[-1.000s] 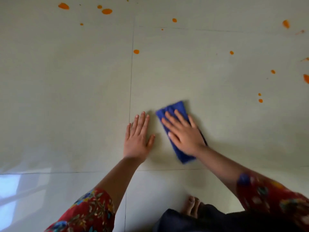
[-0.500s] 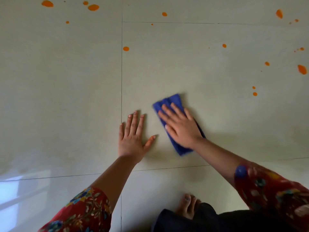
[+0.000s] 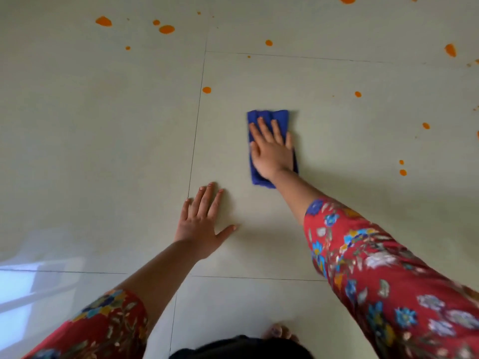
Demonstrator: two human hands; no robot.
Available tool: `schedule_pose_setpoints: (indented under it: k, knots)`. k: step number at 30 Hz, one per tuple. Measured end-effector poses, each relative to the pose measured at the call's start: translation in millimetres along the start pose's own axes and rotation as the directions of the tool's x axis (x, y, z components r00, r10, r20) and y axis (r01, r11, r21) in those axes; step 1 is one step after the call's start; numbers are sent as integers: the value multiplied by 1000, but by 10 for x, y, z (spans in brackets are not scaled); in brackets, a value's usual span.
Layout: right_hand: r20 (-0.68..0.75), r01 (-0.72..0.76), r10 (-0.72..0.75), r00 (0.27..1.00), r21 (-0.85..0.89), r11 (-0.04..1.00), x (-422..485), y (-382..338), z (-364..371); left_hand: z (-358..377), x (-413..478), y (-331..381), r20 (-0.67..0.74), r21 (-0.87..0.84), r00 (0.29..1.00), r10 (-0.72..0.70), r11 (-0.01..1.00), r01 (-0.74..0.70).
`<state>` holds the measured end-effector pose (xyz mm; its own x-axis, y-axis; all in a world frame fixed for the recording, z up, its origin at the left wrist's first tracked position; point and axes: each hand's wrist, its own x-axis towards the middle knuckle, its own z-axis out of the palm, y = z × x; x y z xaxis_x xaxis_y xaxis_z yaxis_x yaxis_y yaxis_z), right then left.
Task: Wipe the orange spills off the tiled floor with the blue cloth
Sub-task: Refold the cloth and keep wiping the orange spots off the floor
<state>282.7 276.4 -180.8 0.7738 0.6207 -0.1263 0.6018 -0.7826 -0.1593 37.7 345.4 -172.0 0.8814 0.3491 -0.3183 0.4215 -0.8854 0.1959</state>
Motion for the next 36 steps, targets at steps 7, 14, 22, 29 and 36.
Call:
schedule_pose_setpoints:
  k: [7,14,22,29,36]
  knots:
    - [6,338,-338,941,-61,939,-903,677,56,-589,204,-123,16,54,998,64,996,-65]
    - [-65,-31,34,997,38,999,-661,565,37,-992,720,170,334,266,871,361,850,-455]
    - [-54,-16,15,998,-19,1000,-1761,1387,5,-1405,1098,417,407,317,701,586,629,-710]
    - [40,25,-22,999,-68,997,-1630,957,-4,-1205,1249,598,332,184,669,665,651,-737]
    - [188,-229,232,954,-42,973,-2035,1491,-417,-1034,1401,491,296,47,677,673,698,-714]
